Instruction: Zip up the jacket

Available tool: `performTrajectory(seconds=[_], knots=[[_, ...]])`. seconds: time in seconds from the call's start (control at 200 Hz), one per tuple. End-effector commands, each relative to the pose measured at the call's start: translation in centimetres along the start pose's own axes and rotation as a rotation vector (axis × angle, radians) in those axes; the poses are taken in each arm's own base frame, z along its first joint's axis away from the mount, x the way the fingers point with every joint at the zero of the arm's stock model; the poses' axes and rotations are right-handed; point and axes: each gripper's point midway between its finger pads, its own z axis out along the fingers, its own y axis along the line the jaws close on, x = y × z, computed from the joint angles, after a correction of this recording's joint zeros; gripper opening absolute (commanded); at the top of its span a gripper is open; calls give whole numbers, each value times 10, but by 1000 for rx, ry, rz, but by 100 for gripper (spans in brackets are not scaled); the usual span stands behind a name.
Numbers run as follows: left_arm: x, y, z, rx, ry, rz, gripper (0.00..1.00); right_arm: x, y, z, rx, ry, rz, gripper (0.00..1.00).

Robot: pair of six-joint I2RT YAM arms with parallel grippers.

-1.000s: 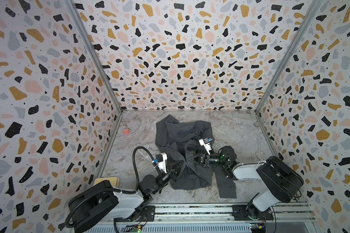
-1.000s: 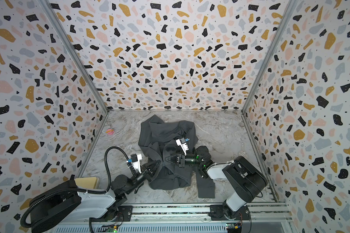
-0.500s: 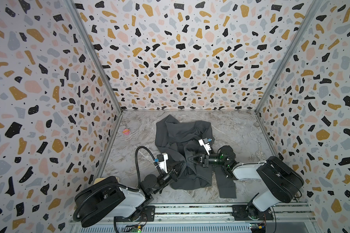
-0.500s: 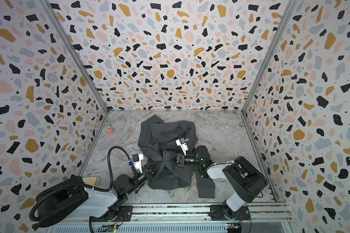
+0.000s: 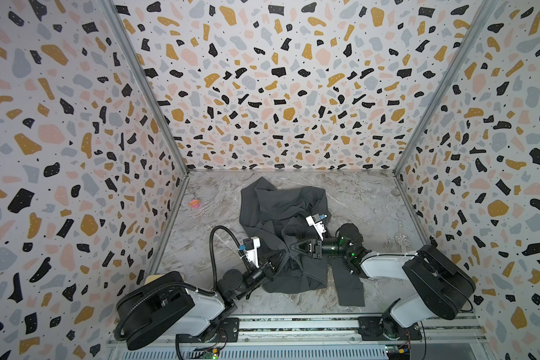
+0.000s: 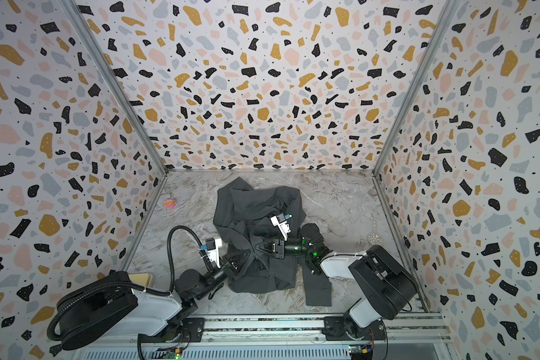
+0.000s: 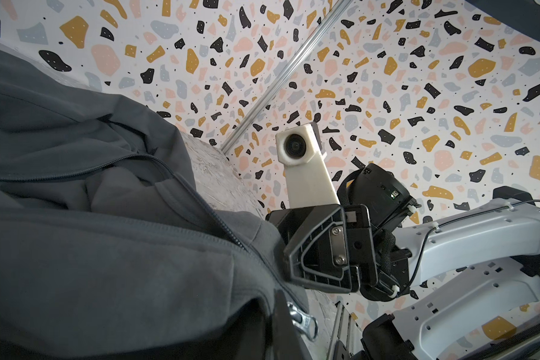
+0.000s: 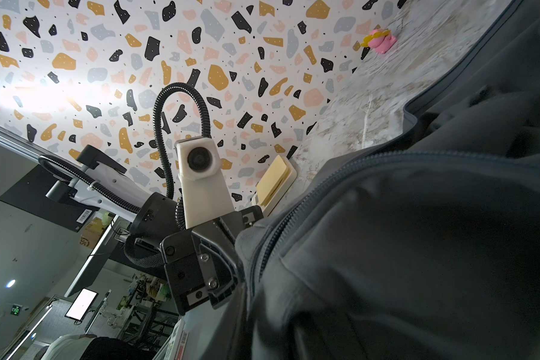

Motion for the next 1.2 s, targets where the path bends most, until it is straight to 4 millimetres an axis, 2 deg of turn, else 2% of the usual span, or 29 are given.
performTrajectory(seconds=[0.0, 0.105, 0.18, 0.385, 0.731, 1.041, 1.197], knots=[[-10, -16, -2, 75, -39, 7, 0, -8, 13, 2, -15, -4, -33, 26], [-9, -16, -3, 77, -39, 2, 0, -5, 13, 2, -13, 4, -27, 26], [-9, -16, -4, 74, -40, 1, 0, -5, 14, 1, -11, 3, -26, 22], [-9, -15, -4, 70, -40, -8, 0, -7, 20, 1, -34, -9, -37, 0], [-6, -13, -3, 68, -28, -41, 0, -18, 25, -5, -47, -118, -23, 0], [-2, -14, -1, 85, -14, -71, 29, -13, 18, -1, -37, -147, -10, 0], [1, -15, 0, 98, -5, -77, 38, -10, 12, -1, -18, -144, -6, 0]])
